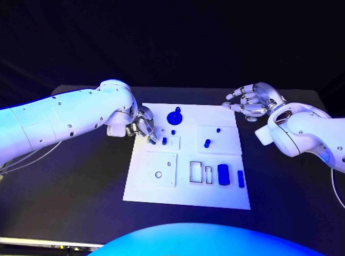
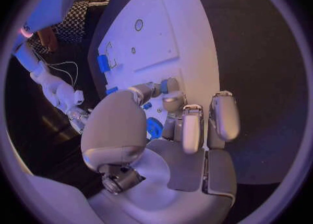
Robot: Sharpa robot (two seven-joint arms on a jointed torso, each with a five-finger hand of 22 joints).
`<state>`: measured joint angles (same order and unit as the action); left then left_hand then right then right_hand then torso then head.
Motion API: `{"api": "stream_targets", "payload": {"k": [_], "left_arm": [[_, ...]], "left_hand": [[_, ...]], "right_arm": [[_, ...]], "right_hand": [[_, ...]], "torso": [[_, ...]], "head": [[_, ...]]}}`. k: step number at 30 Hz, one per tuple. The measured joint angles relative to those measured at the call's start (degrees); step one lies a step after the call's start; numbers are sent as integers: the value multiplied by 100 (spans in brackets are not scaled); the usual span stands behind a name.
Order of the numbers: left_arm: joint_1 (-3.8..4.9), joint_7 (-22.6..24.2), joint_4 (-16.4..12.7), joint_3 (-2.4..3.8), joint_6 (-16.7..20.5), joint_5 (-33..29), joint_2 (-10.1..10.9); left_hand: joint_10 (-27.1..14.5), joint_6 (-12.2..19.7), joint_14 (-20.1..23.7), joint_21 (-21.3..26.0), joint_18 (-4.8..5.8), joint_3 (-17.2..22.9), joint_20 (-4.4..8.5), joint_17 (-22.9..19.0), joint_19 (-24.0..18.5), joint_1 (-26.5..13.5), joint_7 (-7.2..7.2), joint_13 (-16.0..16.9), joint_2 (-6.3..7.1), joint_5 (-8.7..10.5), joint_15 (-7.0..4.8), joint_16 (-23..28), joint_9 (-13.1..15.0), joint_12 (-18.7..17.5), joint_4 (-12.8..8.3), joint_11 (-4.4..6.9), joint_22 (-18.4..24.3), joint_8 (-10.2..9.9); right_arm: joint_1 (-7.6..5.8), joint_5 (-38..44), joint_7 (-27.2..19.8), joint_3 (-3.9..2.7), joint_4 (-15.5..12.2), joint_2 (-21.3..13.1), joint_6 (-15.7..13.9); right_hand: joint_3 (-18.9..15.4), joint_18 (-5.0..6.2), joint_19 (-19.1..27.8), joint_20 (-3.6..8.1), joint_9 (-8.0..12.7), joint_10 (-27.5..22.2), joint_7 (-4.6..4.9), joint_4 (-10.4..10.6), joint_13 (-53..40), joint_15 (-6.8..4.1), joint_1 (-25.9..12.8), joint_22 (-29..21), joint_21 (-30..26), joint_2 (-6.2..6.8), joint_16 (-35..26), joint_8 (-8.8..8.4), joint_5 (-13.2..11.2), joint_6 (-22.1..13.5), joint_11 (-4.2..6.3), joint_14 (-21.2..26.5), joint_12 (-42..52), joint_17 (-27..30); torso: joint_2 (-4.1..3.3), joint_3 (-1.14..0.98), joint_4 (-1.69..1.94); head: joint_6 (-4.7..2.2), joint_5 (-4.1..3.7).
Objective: Assemble the parts on the task board
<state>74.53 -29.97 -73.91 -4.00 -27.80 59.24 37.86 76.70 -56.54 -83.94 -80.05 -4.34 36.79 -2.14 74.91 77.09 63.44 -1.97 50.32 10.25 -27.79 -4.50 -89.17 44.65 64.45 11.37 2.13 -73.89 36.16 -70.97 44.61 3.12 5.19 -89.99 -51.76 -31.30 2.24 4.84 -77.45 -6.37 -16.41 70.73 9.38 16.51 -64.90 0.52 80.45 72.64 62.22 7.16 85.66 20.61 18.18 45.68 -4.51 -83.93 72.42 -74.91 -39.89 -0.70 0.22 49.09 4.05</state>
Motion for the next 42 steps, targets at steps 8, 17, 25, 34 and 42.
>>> {"api": "stream_targets", "payload": {"k": [8,17,25,34,42], "left_arm": [[0,-3,-5,0,-2,-23,-2],[-2,3,7,0,4,-11,-9],[-5,17,29,0,4,-3,-15],[-7,33,57,0,-6,28,-28],[-11,43,105,-3,-8,67,-44]], "left_hand": [[1,11,0,0,0,0,0,0,0,18,-11,-41,-18,78,0,0,0,-38,0,-1,22,0],[-11,2,0,0,0,0,0,0,0,9,-22,-84,-55,118,0,0,-3,-62,0,-31,48,5],[-58,21,0,29,0,-113,-25,0,-26,-93,-17,-137,-44,119,0,0,20,-140,-112,-25,72,-26],[-99,27,0,63,-1,-40,-25,0,-25,-256,-4,-156,17,120,0,22,22,-143,-279,-26,73,-62],[-153,9,0,63,-1,-333,-25,0,-25,-281,12,-152,39,139,0,22,5,-143,-68,8,75,-113]], "right_arm": [[3,0,0,0,3,2,0],[4,0,0,0,4,3,0],[6,0,0,0,3,0,3],[6,0,2,0,3,-2,6],[6,0,3,0,0,-7,6]], "right_hand": [[0,0,0,0,0,0,0,0,0,0,0,0,0,0,0,0,0,0,0,0,0,0],[0,0,0,0,0,0,0,0,0,0,0,0,0,0,0,0,0,0,0,0,0,0],[19,0,0,0,6,0,0,19,10,0,0,0,-48,0,-32,0,0,0,0,0,0,1],[19,0,0,0,6,0,0,19,10,0,-1,-2,-48,1,-32,0,0,0,0,0,0,1],[19,1,21,21,6,0,0,19,28,0,-23,-30,-87,23,-32,0,0,0,0,0,0,1]], "torso": [[0,1,0],[0,1,1],[0,0,1],[0,-2,1],[0,-2,1]], "head": [[0,-2],[0,-4],[1,-5],[4,-12],[4,-20]]}}
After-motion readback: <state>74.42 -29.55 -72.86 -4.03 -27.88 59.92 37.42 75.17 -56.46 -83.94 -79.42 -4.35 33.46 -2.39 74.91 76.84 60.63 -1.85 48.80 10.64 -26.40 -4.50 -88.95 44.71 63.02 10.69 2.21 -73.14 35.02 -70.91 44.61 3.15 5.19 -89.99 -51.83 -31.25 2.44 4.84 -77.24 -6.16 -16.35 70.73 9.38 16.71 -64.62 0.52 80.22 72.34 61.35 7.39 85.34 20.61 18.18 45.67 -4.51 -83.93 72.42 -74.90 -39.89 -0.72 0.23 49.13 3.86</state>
